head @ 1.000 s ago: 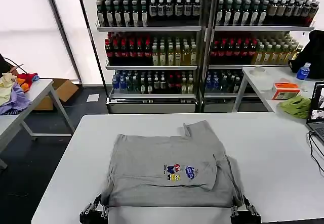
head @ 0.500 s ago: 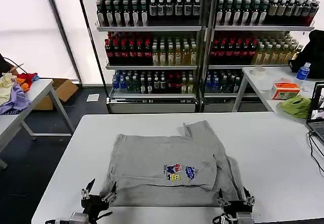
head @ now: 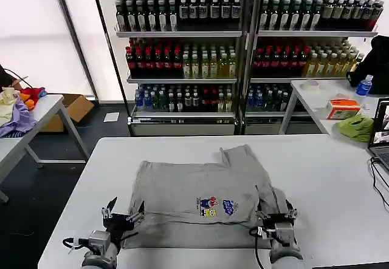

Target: Fold and organize the clothes.

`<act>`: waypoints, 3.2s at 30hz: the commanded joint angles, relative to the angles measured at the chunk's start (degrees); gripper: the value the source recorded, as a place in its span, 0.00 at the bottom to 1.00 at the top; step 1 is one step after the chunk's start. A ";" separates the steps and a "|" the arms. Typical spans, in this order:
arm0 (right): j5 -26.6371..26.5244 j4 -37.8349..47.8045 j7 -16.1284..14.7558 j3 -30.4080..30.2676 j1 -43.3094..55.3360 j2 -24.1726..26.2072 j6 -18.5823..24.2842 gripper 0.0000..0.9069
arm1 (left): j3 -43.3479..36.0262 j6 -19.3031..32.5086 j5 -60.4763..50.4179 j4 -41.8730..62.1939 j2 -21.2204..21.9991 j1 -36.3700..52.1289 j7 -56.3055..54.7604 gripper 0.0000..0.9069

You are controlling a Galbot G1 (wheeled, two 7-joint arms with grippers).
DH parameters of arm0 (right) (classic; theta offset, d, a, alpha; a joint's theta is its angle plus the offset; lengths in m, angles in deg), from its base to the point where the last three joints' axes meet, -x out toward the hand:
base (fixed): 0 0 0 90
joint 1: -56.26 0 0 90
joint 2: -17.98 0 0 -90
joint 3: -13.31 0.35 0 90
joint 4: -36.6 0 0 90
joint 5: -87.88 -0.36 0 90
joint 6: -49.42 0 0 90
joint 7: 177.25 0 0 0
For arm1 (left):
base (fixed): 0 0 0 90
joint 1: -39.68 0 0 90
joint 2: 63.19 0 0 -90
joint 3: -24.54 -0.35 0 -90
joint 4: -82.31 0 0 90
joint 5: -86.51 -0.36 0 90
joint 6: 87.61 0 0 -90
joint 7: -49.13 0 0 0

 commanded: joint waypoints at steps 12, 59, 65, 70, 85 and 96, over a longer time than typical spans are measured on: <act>0.13 28.05 -1.73 -5.00 31.44 -9.78 -0.53 1.00 | -4.46 -3.99 6.68 17.49 -3.47 22.74 1.00 1.00; -1.48 57.59 -5.74 -1.76 43.71 -12.73 2.76 0.02 | -12.33 -6.51 10.68 38.96 -1.93 38.74 2.46 0.00; -1.33 56.37 -5.78 -1.92 42.03 -12.67 2.73 0.00 | -12.35 -6.85 11.61 39.12 -1.99 38.79 2.62 0.00; -1.39 54.42 -5.91 -1.95 39.73 -11.90 2.73 0.00 | -12.43 -7.09 12.34 38.89 -2.14 38.44 3.21 0.00; -0.96 47.09 -6.50 -1.34 37.78 -9.37 9.34 0.00 | -12.34 3.27 9.27 35.35 -1.57 36.46 3.45 0.00; -6.31 37.11 -3.74 -1.48 38.22 -8.80 10.85 0.00 | -11.15 4.94 9.93 29.28 -2.51 35.57 2.53 0.00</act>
